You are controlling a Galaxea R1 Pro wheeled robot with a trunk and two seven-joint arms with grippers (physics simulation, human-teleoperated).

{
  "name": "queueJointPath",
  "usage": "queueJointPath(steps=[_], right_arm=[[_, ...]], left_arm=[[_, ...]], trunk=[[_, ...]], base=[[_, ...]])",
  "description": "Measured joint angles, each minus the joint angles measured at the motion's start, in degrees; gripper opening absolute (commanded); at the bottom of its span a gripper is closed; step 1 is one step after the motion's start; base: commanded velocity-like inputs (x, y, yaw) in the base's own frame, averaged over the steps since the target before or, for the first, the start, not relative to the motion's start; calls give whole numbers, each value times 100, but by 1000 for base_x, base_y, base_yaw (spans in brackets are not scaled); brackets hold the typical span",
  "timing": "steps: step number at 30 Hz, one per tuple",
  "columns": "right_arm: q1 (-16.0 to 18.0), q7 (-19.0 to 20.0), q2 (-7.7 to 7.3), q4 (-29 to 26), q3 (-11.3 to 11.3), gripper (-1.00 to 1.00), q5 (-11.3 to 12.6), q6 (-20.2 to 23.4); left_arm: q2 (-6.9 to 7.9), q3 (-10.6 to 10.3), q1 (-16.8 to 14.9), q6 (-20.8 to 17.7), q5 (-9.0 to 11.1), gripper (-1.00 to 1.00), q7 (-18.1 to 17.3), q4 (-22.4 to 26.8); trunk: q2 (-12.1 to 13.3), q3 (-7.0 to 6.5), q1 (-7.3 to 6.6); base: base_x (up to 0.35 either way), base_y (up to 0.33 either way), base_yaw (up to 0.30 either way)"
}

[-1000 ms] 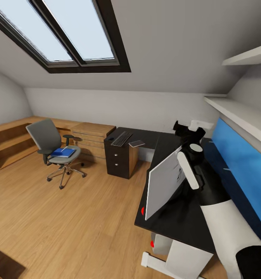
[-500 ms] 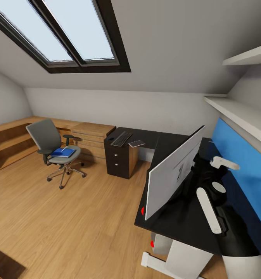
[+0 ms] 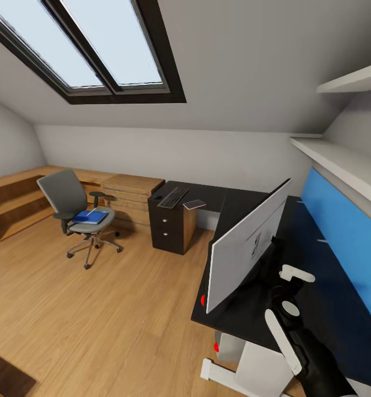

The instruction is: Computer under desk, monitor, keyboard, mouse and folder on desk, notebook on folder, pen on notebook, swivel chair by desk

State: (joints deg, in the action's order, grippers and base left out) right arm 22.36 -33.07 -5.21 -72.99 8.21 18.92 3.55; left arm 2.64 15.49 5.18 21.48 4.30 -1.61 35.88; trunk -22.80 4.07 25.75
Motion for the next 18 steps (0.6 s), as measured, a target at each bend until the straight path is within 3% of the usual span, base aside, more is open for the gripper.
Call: queueJointPath(steps=[6,9,11,14,18], right_arm=[[-9,28,-11,614,64,100,-43,-395],[-1,30,-28,1172,51,100,-61,-815],[244,320,-29,2622,37,100,-63,-1415],[593,570,-26,3386,30,100,-58,-1598],[1274,1006,-19,4837,28,100,-27,-1705]], left_arm=[[-81,-19,0,0,-10,100,-4,0],[-113,-32,0,0,-14,100,-3,1],[-121,-43,0,0,-15,100,1,0],[-122,-44,0,0,-15,100,1,0],[-123,-44,0,0,-16,100,2,1]], trunk=[[0,0,0],[0,1,0],[2,1,1],[0,0,0],[0,0,1]], base=[[0,0,0],[0,0,0],[0,0,0],[0,0,0],[0,0,0]])
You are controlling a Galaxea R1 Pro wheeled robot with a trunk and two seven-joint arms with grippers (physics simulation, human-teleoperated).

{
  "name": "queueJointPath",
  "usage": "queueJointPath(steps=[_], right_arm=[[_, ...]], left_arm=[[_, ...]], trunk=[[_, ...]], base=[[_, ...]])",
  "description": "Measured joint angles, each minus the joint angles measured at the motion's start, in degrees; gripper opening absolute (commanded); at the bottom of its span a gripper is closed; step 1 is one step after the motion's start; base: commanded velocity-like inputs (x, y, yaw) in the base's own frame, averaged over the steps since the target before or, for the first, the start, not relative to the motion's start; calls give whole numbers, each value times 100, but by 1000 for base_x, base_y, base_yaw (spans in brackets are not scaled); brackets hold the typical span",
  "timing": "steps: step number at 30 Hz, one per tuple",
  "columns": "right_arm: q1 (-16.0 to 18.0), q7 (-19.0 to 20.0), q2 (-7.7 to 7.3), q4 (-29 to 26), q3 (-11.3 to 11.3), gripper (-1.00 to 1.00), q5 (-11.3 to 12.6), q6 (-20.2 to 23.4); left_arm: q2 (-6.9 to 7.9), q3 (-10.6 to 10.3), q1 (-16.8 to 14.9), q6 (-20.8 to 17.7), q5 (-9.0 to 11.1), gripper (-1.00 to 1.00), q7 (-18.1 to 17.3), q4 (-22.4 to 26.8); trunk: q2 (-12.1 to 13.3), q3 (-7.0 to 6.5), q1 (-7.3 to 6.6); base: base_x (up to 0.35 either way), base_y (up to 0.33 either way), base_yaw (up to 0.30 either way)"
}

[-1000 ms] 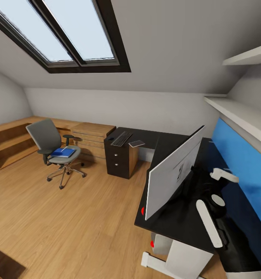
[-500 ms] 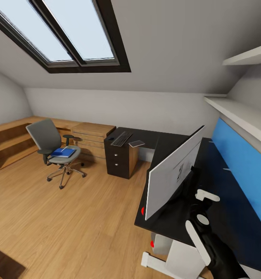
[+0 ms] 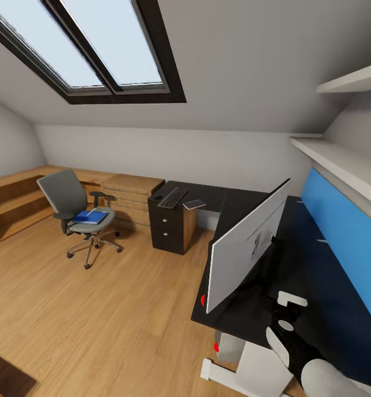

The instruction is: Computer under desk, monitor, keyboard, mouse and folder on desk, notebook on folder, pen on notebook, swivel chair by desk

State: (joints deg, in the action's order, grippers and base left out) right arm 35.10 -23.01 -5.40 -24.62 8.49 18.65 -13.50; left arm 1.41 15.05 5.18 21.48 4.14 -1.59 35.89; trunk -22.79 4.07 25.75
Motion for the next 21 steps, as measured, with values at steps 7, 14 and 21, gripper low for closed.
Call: queueJointPath(steps=[7,14,21], right_arm=[[681,287,4,1115,-1,100,18,-25],[723,298,18,1156,-1,100,2,-36],[723,293,96,1151,3,100,9,-144]], left_arm=[[-8,0,0,0,0,100,0,0],[-9,0,0,0,6,100,0,11],[-9,10,0,104,17,100,-1,46]], trunk=[[-1,0,0],[-1,0,0],[-1,0,0]], base=[[0,0,0],[0,0,0],[0,0,0]])
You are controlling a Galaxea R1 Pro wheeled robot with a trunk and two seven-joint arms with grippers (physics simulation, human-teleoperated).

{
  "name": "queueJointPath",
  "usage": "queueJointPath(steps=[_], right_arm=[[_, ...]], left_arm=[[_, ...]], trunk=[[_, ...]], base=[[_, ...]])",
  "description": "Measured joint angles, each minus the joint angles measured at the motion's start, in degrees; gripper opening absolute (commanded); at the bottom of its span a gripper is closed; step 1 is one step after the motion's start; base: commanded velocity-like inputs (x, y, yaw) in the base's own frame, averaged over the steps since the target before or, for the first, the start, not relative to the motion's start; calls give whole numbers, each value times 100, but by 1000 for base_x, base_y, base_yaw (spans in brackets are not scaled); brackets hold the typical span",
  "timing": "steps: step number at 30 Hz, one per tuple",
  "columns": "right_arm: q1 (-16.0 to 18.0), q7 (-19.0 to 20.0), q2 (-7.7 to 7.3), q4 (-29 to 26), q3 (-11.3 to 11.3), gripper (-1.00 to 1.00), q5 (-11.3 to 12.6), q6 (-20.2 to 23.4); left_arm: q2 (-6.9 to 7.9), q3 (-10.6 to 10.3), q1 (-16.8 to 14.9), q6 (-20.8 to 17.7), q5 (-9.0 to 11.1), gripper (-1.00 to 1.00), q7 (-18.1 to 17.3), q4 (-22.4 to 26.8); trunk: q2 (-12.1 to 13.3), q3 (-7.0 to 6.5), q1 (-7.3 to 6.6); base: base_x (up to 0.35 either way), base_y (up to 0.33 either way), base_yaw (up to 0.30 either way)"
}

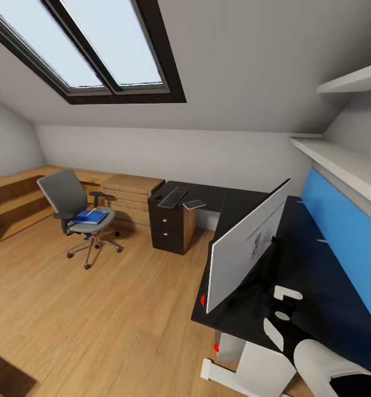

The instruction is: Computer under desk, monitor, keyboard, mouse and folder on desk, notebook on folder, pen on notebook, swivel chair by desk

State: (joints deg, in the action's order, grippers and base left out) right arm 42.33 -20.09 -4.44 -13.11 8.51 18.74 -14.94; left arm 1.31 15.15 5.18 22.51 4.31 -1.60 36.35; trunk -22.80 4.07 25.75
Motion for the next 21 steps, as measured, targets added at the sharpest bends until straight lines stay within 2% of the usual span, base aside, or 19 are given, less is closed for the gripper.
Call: queueJointPath(steps=[3,7,9,14,21], right_arm=[[-1,2,-1,-2,-3,100,-6,-115],[-2,9,-24,24,15,100,-27,-553],[-2,25,-36,49,34,100,-74,-736],[-2,33,-69,59,38,100,-96,-782],[-2,35,-136,75,38,100,-96,-789]], left_arm=[[0,9,0,337,5,100,-3,8],[-5,7,0,653,5,100,-5,8],[-8,3,0,716,1,100,-6,8],[-9,2,0,729,-1,100,-7,7],[-9,2,0,739,-1,100,-7,6]], trunk=[[0,0,0],[-1,0,-2],[-1,0,-3],[0,0,-3],[0,0,-1]], base=[[0,0,0],[108,0,0],[280,0,0],[268,0,0],[75,0,0]])
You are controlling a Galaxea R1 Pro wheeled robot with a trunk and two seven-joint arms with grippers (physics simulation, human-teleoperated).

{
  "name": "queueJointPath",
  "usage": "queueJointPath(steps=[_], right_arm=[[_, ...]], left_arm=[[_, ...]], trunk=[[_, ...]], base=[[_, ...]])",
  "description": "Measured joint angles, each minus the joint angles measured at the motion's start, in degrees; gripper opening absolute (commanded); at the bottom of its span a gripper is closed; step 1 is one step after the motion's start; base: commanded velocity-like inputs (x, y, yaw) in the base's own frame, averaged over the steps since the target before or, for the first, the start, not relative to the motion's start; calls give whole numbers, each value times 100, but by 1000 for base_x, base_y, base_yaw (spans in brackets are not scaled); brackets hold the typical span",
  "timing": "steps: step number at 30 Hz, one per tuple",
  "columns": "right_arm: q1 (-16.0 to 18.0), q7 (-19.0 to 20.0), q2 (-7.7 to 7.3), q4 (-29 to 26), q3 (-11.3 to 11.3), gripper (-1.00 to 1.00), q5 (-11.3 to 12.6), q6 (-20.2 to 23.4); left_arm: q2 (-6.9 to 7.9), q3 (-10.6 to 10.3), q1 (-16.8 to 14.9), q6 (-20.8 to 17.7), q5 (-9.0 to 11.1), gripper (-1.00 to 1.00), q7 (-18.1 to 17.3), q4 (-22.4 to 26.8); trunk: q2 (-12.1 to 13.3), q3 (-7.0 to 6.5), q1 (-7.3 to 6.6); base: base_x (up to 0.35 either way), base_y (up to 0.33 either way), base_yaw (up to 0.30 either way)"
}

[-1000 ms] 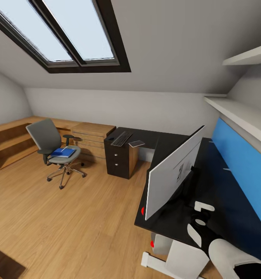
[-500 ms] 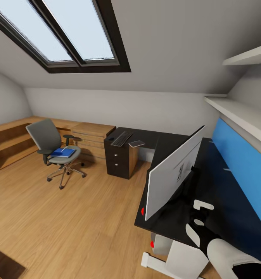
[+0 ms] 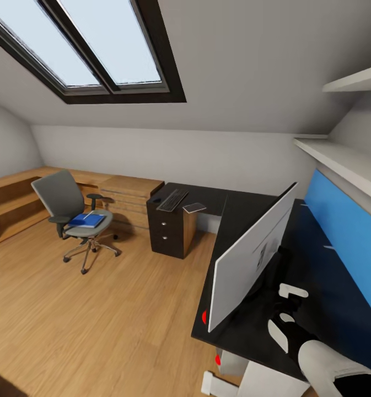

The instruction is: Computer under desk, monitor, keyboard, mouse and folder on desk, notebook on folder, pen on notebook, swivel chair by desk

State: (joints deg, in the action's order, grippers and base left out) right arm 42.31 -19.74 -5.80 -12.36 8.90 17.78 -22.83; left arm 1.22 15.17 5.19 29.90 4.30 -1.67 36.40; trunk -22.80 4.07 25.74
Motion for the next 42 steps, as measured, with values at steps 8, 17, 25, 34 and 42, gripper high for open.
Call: queueJointPath(steps=[8,17,25,34,42], right_arm=[[0,7,-46,229,-8,100,2,12],[0,7,-139,272,-16,100,9,69],[0,7,-186,274,-17,100,14,196],[0,23,-220,268,-25,100,38,330],[0,23,-292,267,-26,100,42,332]], left_arm=[[0,-9,0,20,-8,100,0,-7],[0,-40,0,19,-8,100,0,-7],[0,-44,0,19,-8,100,0,-8],[0,-44,0,19,-8,100,0,-16],[0,-48,0,22,-8,100,0,-16]], trunk=[[0,0,0],[0,0,-1],[0,0,1],[0,0,0],[-1,0,0]], base=[[101,-8,0],[133,-1,0],[31,0,0],[134,0,0],[43,0,0]])
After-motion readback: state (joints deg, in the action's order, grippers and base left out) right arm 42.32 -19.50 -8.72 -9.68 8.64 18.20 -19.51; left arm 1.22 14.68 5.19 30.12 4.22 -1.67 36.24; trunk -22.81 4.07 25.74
